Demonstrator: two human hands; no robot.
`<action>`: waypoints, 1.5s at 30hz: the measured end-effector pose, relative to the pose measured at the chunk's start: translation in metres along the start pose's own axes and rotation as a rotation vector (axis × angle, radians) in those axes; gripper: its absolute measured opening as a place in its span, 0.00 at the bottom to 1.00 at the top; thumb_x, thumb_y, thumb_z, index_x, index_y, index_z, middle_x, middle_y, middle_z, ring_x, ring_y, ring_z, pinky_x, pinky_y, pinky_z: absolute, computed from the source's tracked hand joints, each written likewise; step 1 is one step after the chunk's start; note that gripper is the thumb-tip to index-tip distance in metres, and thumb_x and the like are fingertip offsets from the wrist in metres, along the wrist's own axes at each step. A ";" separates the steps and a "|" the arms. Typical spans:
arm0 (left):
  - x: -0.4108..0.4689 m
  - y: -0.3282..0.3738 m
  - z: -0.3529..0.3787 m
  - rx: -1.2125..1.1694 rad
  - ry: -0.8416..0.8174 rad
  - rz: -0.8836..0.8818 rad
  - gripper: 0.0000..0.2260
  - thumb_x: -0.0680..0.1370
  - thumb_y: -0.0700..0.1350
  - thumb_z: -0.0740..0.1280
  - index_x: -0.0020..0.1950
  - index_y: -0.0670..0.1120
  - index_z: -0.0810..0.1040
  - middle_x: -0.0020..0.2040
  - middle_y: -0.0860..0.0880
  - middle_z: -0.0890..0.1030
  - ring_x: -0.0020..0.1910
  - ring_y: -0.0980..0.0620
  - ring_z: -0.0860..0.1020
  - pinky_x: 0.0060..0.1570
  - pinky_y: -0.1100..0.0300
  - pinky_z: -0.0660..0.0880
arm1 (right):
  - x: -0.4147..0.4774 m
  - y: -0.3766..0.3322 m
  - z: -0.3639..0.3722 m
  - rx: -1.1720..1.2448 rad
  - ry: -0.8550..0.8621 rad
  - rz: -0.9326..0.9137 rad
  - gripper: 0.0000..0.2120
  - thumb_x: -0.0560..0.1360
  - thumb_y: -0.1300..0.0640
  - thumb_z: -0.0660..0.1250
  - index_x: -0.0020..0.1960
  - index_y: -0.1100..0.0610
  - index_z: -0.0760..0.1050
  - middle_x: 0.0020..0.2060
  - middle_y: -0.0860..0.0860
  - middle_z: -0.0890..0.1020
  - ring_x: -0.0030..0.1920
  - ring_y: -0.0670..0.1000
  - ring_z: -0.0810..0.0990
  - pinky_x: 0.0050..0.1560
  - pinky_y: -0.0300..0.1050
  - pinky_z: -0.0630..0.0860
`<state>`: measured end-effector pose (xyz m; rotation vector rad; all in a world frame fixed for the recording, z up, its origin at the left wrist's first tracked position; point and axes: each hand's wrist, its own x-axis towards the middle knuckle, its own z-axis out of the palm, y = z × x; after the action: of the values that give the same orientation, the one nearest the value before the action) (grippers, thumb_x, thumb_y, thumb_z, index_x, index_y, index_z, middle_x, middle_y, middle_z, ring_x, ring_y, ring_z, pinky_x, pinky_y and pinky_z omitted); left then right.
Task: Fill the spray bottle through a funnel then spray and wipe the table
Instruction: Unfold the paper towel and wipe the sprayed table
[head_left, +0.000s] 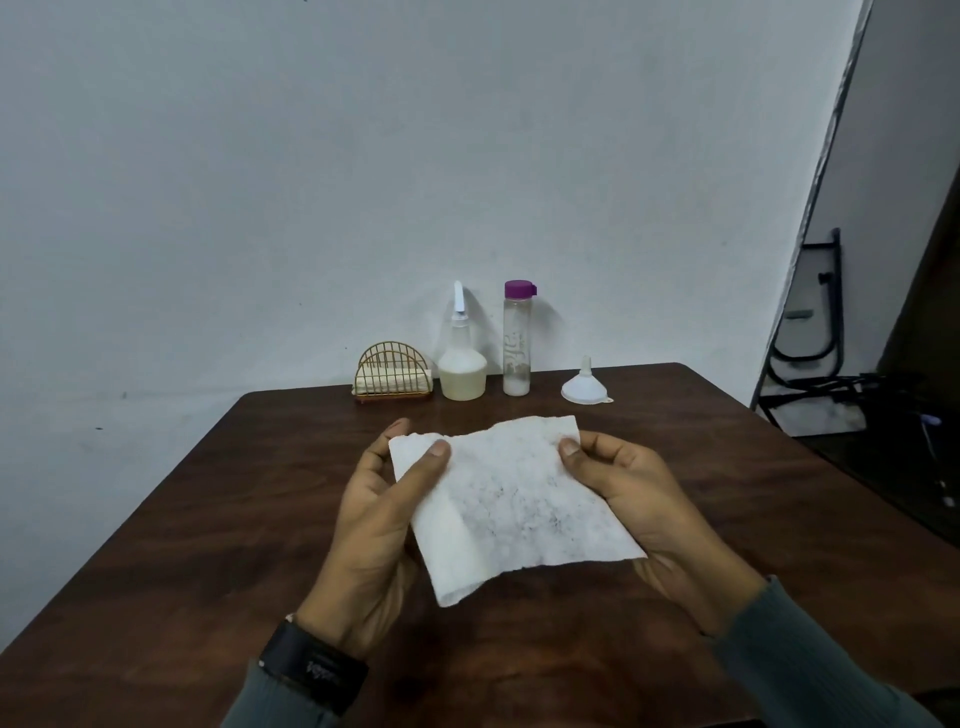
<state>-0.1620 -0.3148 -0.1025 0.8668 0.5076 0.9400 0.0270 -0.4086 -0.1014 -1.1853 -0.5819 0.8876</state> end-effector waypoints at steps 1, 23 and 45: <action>0.001 0.000 0.000 -0.051 -0.041 -0.047 0.29 0.70 0.39 0.76 0.69 0.51 0.74 0.61 0.41 0.85 0.57 0.40 0.85 0.51 0.40 0.84 | 0.001 -0.001 0.001 0.013 -0.002 -0.007 0.07 0.80 0.61 0.69 0.54 0.61 0.84 0.46 0.58 0.89 0.41 0.54 0.89 0.38 0.47 0.85; 0.036 -0.008 -0.032 0.495 0.112 0.028 0.20 0.76 0.35 0.75 0.66 0.43 0.77 0.51 0.41 0.86 0.45 0.47 0.86 0.41 0.53 0.82 | 0.010 0.010 -0.024 -0.212 0.151 0.070 0.07 0.82 0.62 0.66 0.52 0.61 0.83 0.41 0.54 0.89 0.36 0.50 0.88 0.31 0.43 0.83; 0.052 -0.036 -0.069 1.616 0.105 0.578 0.17 0.79 0.50 0.70 0.67 0.54 0.75 0.52 0.57 0.77 0.50 0.53 0.78 0.45 0.51 0.80 | 0.004 0.078 0.000 -1.479 -0.077 0.125 0.37 0.82 0.32 0.40 0.84 0.50 0.42 0.83 0.54 0.35 0.82 0.60 0.34 0.79 0.64 0.34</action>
<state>-0.1663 -0.2525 -0.1723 2.5177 1.1716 0.9813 0.0073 -0.3958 -0.1755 -2.5169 -1.3250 0.5134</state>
